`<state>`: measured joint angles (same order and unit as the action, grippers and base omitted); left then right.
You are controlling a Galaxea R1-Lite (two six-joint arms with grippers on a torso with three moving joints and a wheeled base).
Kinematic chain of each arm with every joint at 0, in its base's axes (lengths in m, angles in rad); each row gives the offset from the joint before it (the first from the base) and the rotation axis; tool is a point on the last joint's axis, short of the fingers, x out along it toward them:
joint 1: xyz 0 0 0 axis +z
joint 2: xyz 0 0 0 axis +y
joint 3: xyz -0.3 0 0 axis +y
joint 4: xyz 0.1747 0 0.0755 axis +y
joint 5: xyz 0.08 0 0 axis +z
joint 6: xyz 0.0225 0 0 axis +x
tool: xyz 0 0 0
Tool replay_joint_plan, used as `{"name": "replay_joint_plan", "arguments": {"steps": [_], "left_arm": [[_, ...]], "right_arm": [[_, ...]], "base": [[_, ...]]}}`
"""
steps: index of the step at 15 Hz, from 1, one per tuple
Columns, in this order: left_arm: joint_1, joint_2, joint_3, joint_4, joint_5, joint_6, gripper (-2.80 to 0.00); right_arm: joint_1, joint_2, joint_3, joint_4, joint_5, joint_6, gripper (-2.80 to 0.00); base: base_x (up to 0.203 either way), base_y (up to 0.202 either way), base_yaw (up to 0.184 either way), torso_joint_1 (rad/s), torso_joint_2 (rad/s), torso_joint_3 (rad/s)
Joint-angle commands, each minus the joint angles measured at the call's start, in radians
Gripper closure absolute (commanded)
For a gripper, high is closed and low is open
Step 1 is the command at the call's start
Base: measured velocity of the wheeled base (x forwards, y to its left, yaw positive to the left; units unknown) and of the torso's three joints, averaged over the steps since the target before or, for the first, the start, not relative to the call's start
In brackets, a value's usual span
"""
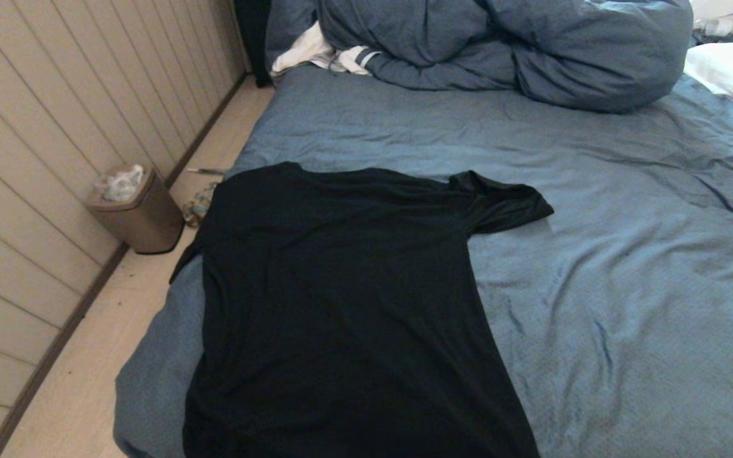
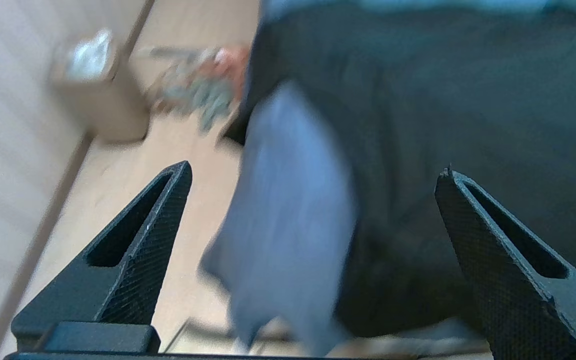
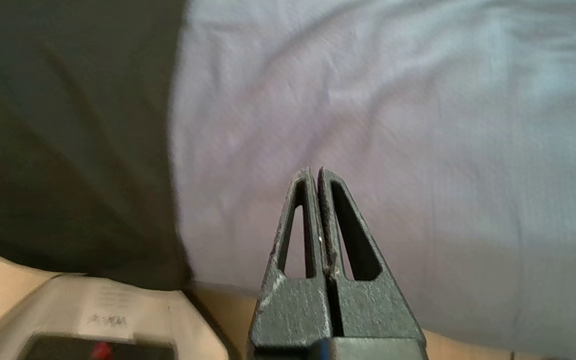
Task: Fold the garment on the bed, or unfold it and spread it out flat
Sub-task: Fold the black T-shirt
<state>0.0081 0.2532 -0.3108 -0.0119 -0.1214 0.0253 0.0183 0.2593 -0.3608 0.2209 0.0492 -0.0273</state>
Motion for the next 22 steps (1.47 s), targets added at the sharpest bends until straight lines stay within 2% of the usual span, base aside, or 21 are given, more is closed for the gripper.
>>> {"name": "replay_joint_plan", "arguments": {"steps": [1,4,7,9,11,12,14,16,17,20,22], "left_arm": [[0.0,0.257,-0.197,0.0,-0.038,-0.031,-2.8],[-0.002,0.592,-0.453,-0.002,-0.134,-0.145,-2.8],[0.001,0.946,-0.648,-0.023,-0.18,-0.243,-2.8],[0.001,1.149,-0.785,-0.057,-0.162,-0.28,-2.8],[-0.005,1.289,-0.902,-0.084,-0.112,-0.316,-2.8],[-0.012,1.318,-0.928,-0.095,-0.093,-0.343,-2.8],[-0.02,1.324,-0.916,-0.11,-0.084,-0.356,-2.8],[-0.026,1.321,-0.89,-0.129,-0.083,-0.357,-2.8],[-0.036,1.316,-0.862,-0.145,-0.082,-0.357,-2.8],[-0.069,1.309,-0.769,-0.258,-0.074,-0.356,-2.8],[-0.072,1.308,-0.747,-0.296,-0.072,-0.368,-2.8]], "right_arm": [[0.021,0.261,-0.146,0.001,0.005,0.004,0.0],[0.038,0.647,-0.419,0.005,0.017,0.066,0.0],[0.022,1.053,-0.708,-0.033,0.033,0.135,0.0],[0.01,1.314,-0.917,-0.062,0.041,0.165,0.0],[-0.008,1.566,-1.168,-0.077,0.044,0.184,0.0],[-0.016,1.675,-1.292,-0.076,0.045,0.191,0.0],[-0.029,1.869,-1.514,-0.06,0.047,0.199,0.0],[-0.039,1.991,-1.586,-0.086,0.048,0.202,0.0],[-0.041,2.029,-1.599,-0.118,0.048,0.202,-2.8],[-0.044,2.058,-1.606,-0.197,0.046,0.204,-2.8],[-0.044,2.057,-1.605,-0.216,0.046,0.204,-2.8]], "base": [[0.0,0.0,0.0,0.0,0.0,0.0],[0.0,0.0,0.0,0.0,0.0,0.0],[0.0,0.0,0.0,0.0,0.0,0.0],[0.0,0.0,0.0,0.0,0.0,0.0],[0.0,0.0,0.0,0.0,0.0,0.0],[0.0,0.0,0.0,0.0,0.0,0.0],[0.0,0.0,0.0,0.0,0.0,0.0],[0.0,0.0,0.0,0.0,0.0,0.0],[0.0,0.0,0.0,0.0,0.0,0.0],[0.0,0.0,0.0,0.0,0.0,0.0],[0.0,0.0,0.0,0.0,0.0,0.0]]}}
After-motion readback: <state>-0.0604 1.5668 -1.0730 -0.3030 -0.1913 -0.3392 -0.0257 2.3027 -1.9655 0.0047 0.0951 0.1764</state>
